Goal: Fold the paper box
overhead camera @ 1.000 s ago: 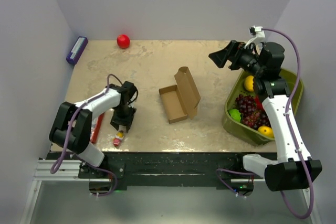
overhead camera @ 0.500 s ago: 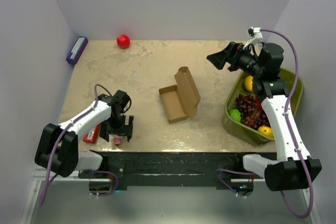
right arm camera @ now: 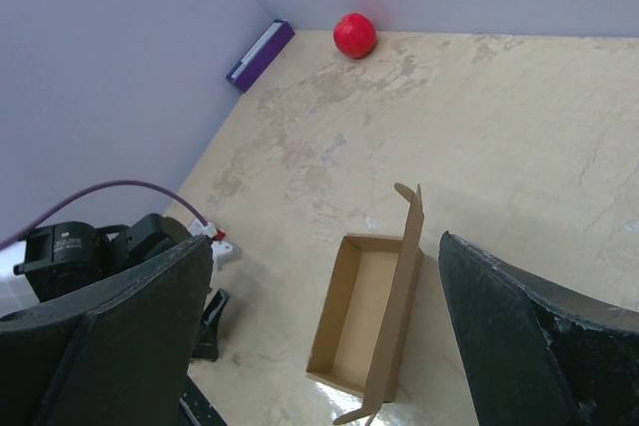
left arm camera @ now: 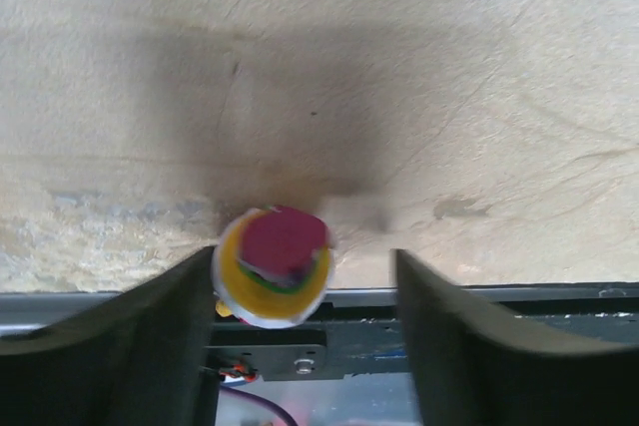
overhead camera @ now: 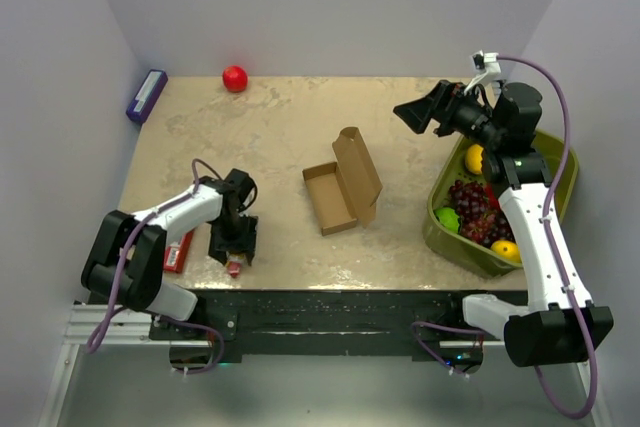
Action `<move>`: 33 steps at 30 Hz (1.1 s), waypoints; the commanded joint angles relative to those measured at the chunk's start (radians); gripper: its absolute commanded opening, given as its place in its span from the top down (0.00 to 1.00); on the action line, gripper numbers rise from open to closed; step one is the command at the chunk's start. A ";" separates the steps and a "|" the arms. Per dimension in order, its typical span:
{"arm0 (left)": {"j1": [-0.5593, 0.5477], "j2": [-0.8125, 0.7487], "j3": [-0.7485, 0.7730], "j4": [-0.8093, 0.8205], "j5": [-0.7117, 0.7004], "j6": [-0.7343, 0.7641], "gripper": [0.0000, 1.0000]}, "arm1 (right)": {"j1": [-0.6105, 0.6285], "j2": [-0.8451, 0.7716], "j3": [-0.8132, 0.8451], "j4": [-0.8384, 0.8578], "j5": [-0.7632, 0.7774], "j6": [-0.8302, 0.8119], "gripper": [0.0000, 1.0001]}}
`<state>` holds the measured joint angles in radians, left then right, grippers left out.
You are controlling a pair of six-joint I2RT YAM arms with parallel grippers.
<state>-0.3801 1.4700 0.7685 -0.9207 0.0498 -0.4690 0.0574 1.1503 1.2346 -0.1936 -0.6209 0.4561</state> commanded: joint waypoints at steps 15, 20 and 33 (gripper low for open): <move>0.003 -0.148 0.219 0.129 0.234 -0.080 0.85 | -0.004 -0.011 -0.009 0.034 0.013 0.019 0.01; 0.000 -0.143 0.284 0.400 0.396 -0.324 0.85 | -0.004 -0.011 -0.012 0.043 0.000 0.035 0.01; -0.141 0.140 0.390 0.746 0.347 -0.537 0.80 | -0.005 -0.006 -0.017 0.054 -0.010 0.049 0.02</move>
<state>-0.4778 1.5394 1.0882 -0.2832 0.3779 -0.9539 0.0574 1.1519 1.2186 -0.1852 -0.6201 0.4915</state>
